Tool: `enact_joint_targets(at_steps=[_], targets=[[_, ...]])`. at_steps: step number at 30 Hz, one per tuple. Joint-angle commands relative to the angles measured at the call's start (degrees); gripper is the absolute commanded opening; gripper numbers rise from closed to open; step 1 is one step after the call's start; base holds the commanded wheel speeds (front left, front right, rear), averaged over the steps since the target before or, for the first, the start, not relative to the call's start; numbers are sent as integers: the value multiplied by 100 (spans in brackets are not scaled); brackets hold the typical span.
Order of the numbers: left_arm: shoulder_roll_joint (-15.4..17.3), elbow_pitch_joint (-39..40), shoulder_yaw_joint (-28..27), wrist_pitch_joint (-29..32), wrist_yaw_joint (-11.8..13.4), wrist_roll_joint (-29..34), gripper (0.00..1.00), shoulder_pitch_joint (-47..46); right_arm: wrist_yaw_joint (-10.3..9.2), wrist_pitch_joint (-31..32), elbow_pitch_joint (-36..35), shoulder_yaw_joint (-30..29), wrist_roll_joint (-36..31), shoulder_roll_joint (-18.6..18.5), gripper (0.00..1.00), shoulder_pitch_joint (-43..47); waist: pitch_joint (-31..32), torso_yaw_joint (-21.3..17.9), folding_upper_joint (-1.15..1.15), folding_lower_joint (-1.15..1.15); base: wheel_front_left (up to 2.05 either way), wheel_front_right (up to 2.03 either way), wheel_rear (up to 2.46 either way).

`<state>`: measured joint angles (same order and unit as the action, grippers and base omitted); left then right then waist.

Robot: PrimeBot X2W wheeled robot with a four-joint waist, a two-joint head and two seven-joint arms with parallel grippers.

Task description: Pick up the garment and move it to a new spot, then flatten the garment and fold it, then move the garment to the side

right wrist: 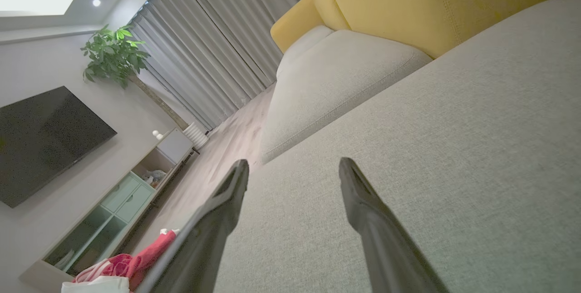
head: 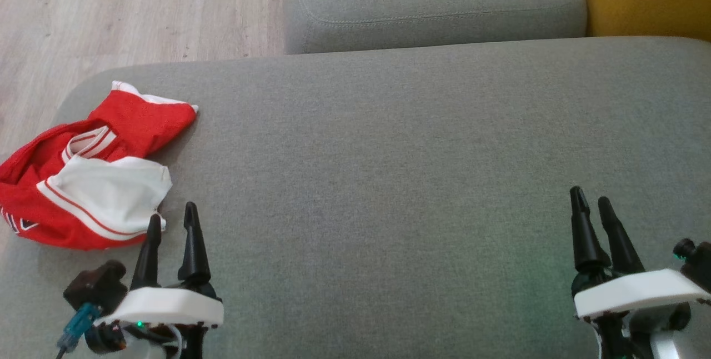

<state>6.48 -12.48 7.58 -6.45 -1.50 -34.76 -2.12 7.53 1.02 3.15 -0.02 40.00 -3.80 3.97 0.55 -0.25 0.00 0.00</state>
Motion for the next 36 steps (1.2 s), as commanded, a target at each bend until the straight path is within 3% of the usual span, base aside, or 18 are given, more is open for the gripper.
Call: enact_joint_targets(at_steps=[1, 36], targets=[[114, 197, -60, -93, 27, 193, 100, -231, -3, -4, -267, 120, -192, -105, 100, -80, 0, 1, 0, 0, 0, 0, 0], [357, -230, 87, -539, 263, 2076, 100, -6, -4, 49, -831, 283, -2530, -59, 100, 221, 20, 76, 0, 0, 0, 0, 0]])
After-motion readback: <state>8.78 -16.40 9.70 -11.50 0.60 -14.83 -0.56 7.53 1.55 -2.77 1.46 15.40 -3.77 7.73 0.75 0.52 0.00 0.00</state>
